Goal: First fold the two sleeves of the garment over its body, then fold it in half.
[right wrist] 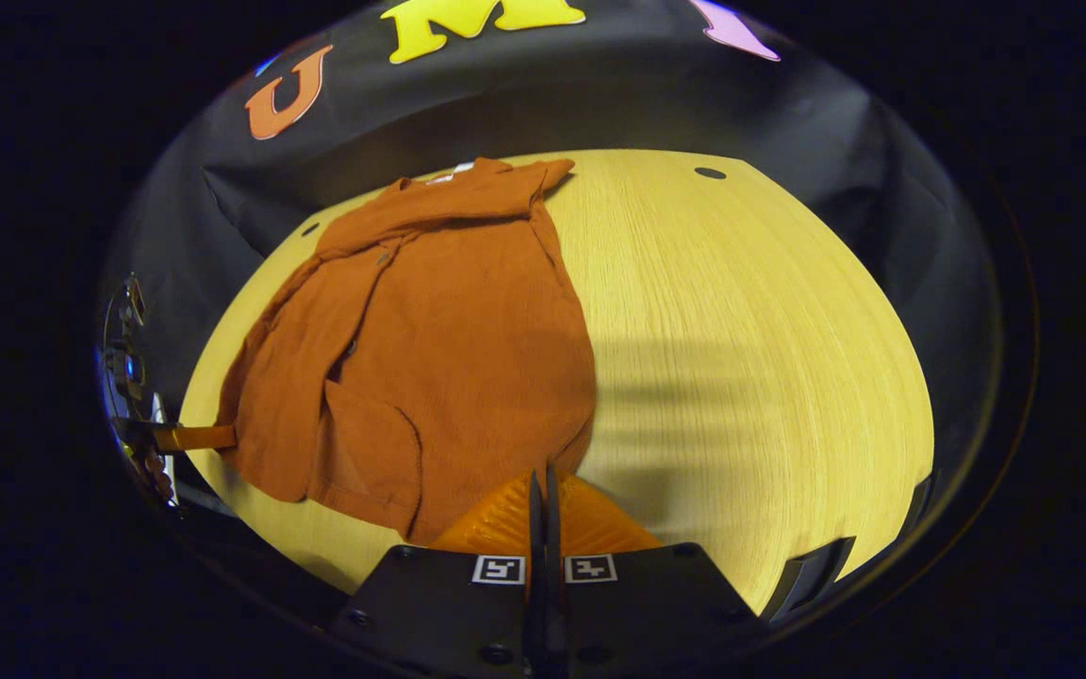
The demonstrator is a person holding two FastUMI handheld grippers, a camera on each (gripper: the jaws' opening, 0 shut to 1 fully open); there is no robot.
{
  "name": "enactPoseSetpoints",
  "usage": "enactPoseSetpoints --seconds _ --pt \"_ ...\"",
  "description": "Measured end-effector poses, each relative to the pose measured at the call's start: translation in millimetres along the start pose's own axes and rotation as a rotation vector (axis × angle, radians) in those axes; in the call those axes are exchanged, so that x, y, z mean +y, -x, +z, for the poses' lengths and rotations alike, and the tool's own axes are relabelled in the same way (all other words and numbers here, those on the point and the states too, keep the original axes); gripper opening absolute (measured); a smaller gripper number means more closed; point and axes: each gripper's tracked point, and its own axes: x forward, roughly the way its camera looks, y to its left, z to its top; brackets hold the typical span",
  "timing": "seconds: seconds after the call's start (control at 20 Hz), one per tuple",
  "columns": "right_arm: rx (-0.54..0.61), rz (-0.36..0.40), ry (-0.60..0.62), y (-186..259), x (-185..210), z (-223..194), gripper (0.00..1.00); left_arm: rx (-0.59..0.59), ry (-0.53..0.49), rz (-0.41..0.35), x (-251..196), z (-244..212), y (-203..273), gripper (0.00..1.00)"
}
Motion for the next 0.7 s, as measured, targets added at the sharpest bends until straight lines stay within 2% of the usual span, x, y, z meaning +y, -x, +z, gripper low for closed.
enactPoseSetpoints --seconds 0.25,0.4,0.5,0.7 --pt "-0.121 0.023 0.052 27 8 66 0.01 -0.145 -0.254 -0.009 -25 67 30 0.03" --pt "-0.196 0.045 0.018 32 20 112 0.01 -0.242 -0.360 -0.023 -45 108 39 0.03" --pt "-0.249 0.067 -0.003 34 30 153 0.00 -0.335 -0.398 -0.033 -64 152 48 0.04" --pt "-0.335 0.090 -0.003 33 44 229 0.01 -0.455 -0.396 -0.057 -80 221 58 0.03"
